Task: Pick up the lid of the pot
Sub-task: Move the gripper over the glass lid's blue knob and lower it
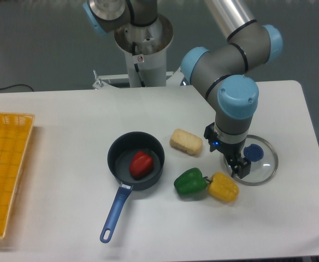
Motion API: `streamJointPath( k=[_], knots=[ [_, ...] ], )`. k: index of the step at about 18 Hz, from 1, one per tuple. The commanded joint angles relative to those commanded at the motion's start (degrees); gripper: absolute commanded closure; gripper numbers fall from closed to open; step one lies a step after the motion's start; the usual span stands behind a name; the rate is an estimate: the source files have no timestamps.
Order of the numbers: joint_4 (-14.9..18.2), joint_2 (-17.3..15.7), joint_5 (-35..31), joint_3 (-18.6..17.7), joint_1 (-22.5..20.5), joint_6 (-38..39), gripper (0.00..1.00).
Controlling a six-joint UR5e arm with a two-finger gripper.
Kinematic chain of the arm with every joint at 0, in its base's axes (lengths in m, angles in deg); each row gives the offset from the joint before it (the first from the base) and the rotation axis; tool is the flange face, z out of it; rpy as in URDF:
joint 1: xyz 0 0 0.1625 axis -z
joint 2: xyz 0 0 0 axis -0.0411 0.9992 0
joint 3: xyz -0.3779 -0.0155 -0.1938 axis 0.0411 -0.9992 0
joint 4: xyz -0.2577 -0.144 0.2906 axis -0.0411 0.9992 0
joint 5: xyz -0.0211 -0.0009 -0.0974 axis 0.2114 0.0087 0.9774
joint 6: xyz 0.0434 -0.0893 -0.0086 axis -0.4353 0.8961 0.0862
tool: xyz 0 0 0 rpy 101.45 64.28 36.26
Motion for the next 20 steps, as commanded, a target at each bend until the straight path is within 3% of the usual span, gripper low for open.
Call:
streamJointPath(
  k=[6,8,11,15,20],
  knots=[
    [-0.09,-0.53,0.00,-0.17,-0.18,-0.09,0.00],
    [-0.88,-0.96,-0.35,-3.23,-0.35,0.09,0.00],
    [-3.33,-1.67,-0.09,-6.84,-3.94,0.62,0.00],
    [-3.52,-3.25,-0.09,-8.44,-6.41,3.16,0.00],
    [-3.52,-3.51,-0.53,-10.11,-8.34,16.49,0.00]
  ],
)
